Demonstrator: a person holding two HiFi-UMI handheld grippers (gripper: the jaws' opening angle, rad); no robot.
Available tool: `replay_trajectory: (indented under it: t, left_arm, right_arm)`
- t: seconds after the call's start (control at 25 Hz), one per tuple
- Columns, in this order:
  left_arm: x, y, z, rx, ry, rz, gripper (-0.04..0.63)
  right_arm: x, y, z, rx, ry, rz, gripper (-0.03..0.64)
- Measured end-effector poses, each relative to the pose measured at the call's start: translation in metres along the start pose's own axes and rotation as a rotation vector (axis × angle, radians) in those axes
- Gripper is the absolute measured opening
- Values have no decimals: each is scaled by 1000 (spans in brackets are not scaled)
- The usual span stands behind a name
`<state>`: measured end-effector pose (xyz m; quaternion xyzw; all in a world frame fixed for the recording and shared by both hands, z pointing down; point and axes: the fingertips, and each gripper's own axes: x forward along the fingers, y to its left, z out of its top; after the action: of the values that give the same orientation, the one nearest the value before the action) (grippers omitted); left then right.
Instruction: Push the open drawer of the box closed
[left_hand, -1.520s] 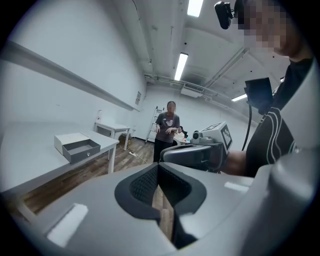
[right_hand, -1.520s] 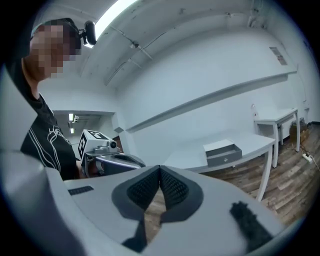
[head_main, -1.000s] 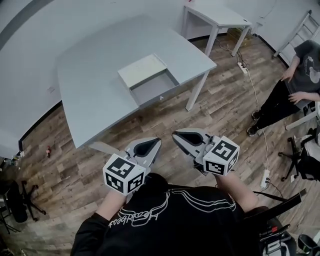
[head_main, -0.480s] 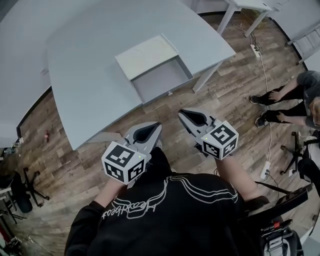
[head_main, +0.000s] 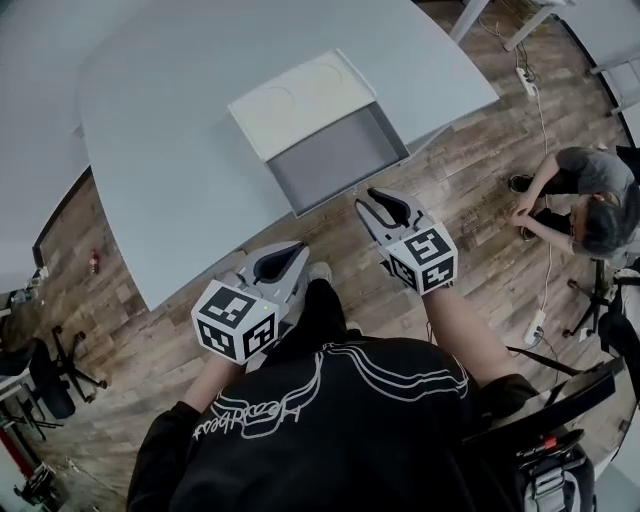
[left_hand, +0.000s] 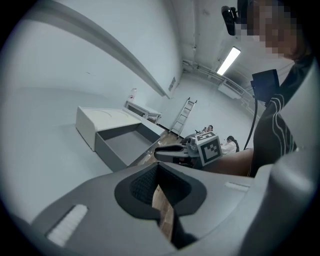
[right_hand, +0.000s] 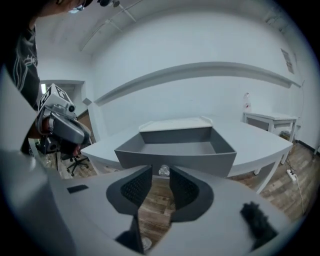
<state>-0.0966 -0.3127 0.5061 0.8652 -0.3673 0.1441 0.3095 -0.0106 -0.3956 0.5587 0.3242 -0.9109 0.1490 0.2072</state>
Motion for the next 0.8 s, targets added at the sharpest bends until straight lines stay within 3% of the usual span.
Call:
replay_trajectory:
  t: [0.36, 0.8]
  left_arm:
    - [-6, 30, 4, -27, -3, 36, 8]
    - [-6, 54, 23, -67, -39, 62, 8]
  right_arm:
    - [22, -7, -16, 50, 39, -20, 101]
    - [20, -11, -2, 104, 39, -31, 80]
